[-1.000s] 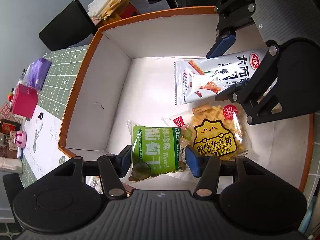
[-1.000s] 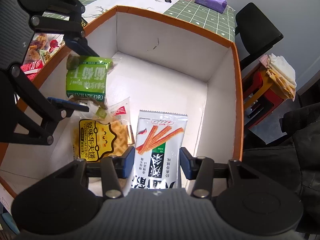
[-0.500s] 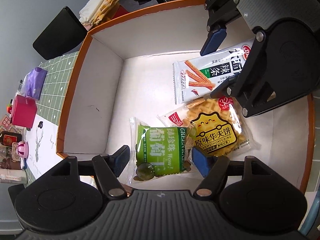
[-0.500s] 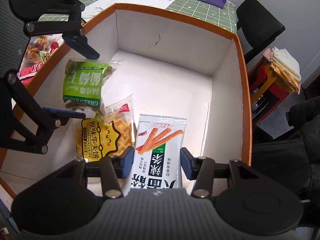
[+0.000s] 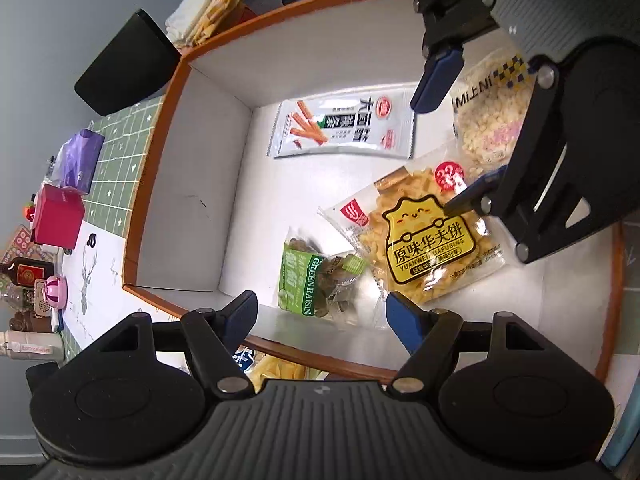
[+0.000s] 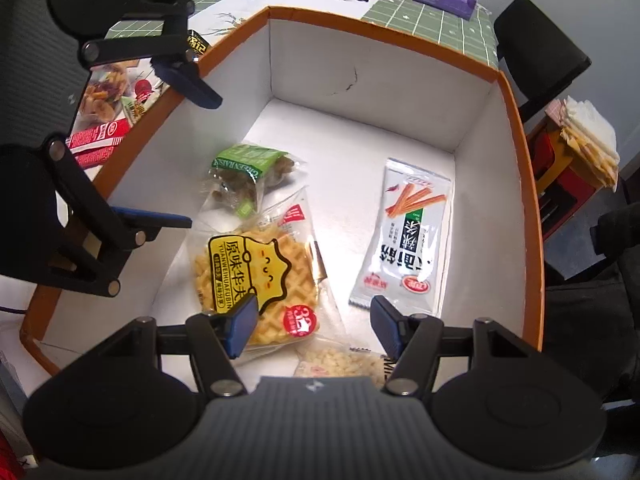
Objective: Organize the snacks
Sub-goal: 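Open both tools to drop the bags and lift out of the box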
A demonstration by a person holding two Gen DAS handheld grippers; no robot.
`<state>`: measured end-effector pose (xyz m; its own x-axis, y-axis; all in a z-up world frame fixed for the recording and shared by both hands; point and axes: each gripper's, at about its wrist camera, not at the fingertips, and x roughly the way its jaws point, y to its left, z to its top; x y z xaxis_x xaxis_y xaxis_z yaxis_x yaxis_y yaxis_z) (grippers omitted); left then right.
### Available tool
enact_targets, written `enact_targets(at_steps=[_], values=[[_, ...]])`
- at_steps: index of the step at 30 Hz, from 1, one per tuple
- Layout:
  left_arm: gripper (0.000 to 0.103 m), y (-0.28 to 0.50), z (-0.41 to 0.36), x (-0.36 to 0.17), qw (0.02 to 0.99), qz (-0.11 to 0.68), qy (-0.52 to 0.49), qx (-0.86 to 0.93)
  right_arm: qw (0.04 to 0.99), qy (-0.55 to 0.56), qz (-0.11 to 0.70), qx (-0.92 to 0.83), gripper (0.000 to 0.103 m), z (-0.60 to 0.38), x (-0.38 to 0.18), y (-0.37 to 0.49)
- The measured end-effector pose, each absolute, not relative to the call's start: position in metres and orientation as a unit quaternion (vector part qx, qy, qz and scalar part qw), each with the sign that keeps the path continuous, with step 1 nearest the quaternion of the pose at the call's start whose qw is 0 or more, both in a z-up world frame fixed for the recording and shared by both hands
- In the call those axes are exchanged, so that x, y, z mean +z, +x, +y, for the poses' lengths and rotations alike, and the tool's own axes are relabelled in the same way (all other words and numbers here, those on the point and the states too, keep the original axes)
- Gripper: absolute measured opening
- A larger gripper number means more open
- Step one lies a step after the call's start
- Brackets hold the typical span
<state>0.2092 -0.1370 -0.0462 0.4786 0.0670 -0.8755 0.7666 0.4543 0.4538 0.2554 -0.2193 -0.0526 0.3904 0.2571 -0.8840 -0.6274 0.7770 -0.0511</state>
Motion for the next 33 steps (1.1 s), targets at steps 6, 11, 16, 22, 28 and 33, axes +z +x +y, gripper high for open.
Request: enact_targets(at_steps=[6,11,16,22,28,33], values=[[0.086,0.194,-0.136,-0.023,0.752,0.428,0.435,-0.247,0.825,-0.190,0.469,0.253,0.063,-0.220,-0.034,0.246],[0.086,0.181,-0.130,0.002,0.776,0.409,0.413,-0.246,0.843,-0.180,0.449,0.236,0.067,-0.220,-0.016,0.237],[0.086,0.165,-0.120,0.019,0.793,0.409,0.390,-0.229,0.857,-0.171,0.427,0.232,0.067,-0.214,0.002,0.222],[0.086,0.142,-0.102,0.040,0.816,0.426,0.338,-0.196,0.871,-0.154,0.402,0.236,0.075,-0.204,0.021,0.202],[0.086,0.120,-0.076,0.056,0.825,0.442,0.305,-0.175,0.869,-0.153,0.390,0.264,0.079,-0.185,0.033,0.179],[0.090,0.106,-0.043,0.065,0.838,0.450,0.264,-0.161,0.867,-0.139,0.371,0.303,0.080,-0.164,0.043,0.161]])
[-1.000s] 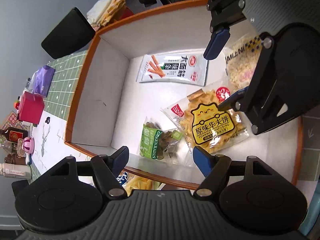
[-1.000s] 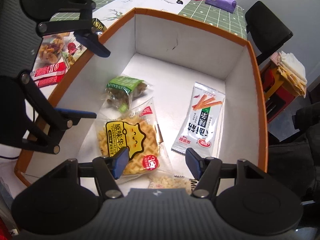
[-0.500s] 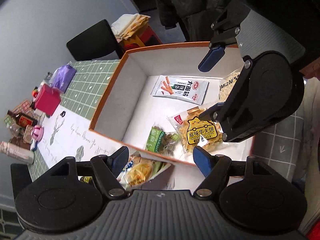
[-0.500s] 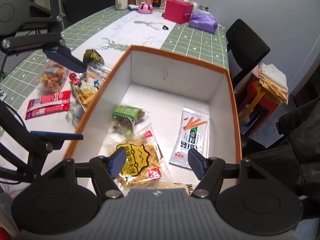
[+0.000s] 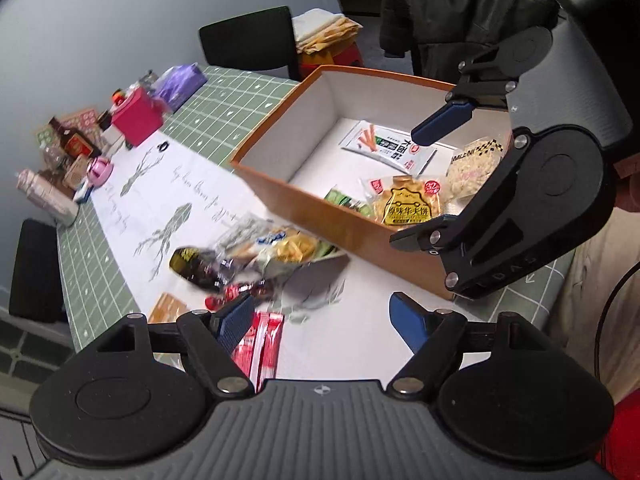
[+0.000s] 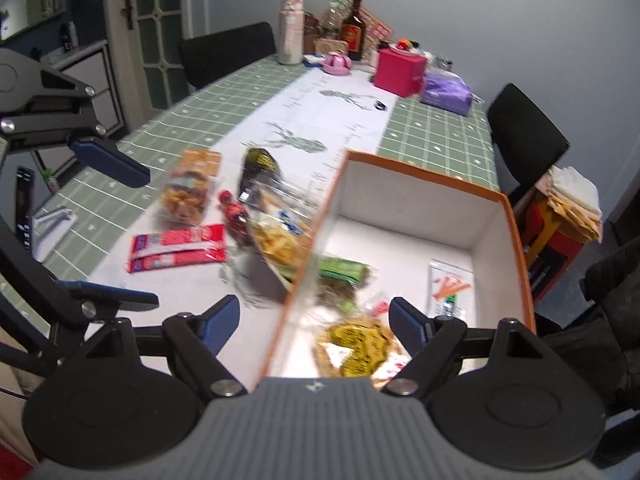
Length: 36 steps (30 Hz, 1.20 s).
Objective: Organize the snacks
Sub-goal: 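Open both tools to drop the bags and lift out of the box, then move the left tool to the red stick-snack packet while the right tool approaches the chip bag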
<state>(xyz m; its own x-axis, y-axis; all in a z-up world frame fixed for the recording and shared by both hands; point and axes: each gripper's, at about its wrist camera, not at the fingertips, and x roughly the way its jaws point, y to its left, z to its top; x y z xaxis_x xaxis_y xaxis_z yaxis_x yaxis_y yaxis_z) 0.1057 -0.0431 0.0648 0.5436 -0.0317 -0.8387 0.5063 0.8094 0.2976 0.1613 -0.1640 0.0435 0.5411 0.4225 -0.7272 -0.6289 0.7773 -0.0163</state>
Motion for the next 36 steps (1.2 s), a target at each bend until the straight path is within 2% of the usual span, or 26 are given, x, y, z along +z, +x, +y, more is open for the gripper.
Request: enact_targets(at_steps=[9,11,12,23,36], values=[[0.090,0.083,0.015,0.051,0.861,0.449,0.201,-0.128,0.847,-0.134,0.371,0.356,0.077,-0.113,0.025,0.154],[0.090,0.078,0.020,0.043,0.863,0.443,0.205,-0.132,0.840,-0.131,0.380,0.365,0.070,-0.103,0.016,0.156],[0.090,0.078,0.023,0.039,0.863,0.440,0.208,-0.135,0.837,-0.135,0.382,0.368,0.070,-0.098,0.012,0.157],[0.090,0.104,0.053,-0.015,0.853,0.454,0.211,-0.148,0.829,-0.233,0.368,0.350,0.064,-0.067,-0.011,0.180],[0.090,0.146,0.074,-0.062,0.835,0.492,0.216,-0.119,0.807,-0.317,0.386,0.315,0.065,-0.021,-0.039,0.225]])
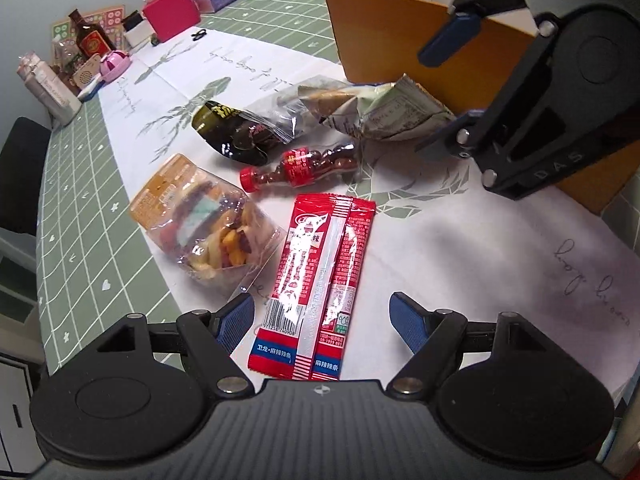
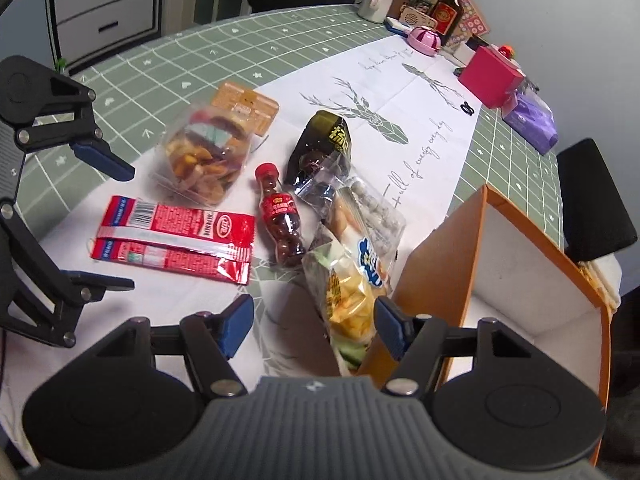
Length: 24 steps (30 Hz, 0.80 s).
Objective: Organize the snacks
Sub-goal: 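Move the left tool to the red stick-snack packet while the right tool approaches the chip bag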
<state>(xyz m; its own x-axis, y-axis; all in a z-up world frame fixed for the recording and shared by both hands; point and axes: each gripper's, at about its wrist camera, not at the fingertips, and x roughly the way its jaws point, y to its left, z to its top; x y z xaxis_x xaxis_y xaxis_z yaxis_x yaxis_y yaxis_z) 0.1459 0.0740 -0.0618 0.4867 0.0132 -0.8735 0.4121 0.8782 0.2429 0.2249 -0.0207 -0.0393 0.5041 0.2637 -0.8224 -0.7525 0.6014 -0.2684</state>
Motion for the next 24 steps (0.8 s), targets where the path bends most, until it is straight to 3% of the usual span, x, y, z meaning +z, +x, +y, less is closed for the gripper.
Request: enact_targets(at_steps=[15,18,19,24], values=[[0.091,0.172,0.088,-0.085,0.826,0.523,0.163,-0.131,0.794,-0.348,0.403,0.293,0.072,0.002,-0.062,0.253],[0.091,0.173,0.089,-0.085,0.826,0.528,0.150,-0.125,0.789,-0.353,0.406,0.299,0.067,0.004,-0.065,0.251],[0.091,0.173,0.089,-0.084,0.825,0.533,0.146,-0.121,0.788,-0.356,0.404,0.298,0.061,0.005,-0.066,0.250],[0.071,0.172,0.093,-0.081,0.819,0.558,0.105,-0.084,0.795,-0.370,0.386,0.286,0.039,0.003,-0.064,0.241]])
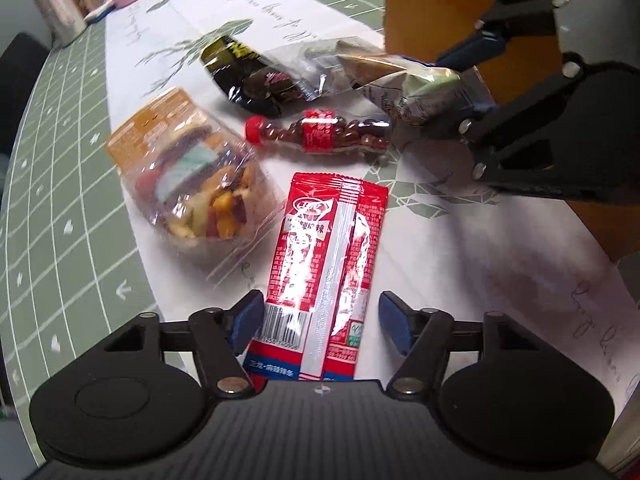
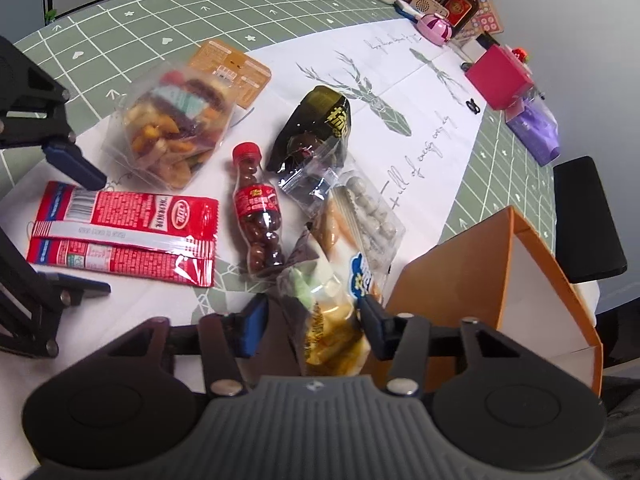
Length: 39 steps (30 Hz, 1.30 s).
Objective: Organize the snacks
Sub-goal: 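Move the left tool to the red stick-snack packet while the right tool approaches the chip bag, then close the left tool on the red packet while the right tool grips the chip bag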
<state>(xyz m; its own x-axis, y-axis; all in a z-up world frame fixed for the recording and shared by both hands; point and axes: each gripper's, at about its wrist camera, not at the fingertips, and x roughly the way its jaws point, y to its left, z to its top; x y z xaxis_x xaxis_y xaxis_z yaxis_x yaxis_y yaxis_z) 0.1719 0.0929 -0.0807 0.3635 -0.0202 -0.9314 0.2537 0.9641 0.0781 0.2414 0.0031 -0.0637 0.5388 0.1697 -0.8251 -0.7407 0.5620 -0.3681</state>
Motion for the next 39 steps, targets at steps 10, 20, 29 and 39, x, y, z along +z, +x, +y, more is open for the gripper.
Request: enact_targets(at_steps=[10,20,29,39], values=[[0.060,0.132,0.071,-0.076,0.814,0.572,0.084,-0.055,0.801,-0.322,0.390,0.319,0.033,-0.015,-0.053,0.199],[0.060,0.097,0.068,-0.074,0.807,0.583,0.079,-0.051,0.772,-0.348,0.385,0.366,0.033,-0.033,-0.049,0.135],[0.064,0.095,0.079,-0.075,0.804,0.589,0.062,-0.052,0.755,-0.304,0.419,0.402,0.057,-0.033,-0.034,0.121],[0.080,0.098,0.073,-0.078,0.808,0.573,0.088,-0.104,0.782,-0.234,0.453,0.359,0.065,-0.027,-0.023,0.159]])
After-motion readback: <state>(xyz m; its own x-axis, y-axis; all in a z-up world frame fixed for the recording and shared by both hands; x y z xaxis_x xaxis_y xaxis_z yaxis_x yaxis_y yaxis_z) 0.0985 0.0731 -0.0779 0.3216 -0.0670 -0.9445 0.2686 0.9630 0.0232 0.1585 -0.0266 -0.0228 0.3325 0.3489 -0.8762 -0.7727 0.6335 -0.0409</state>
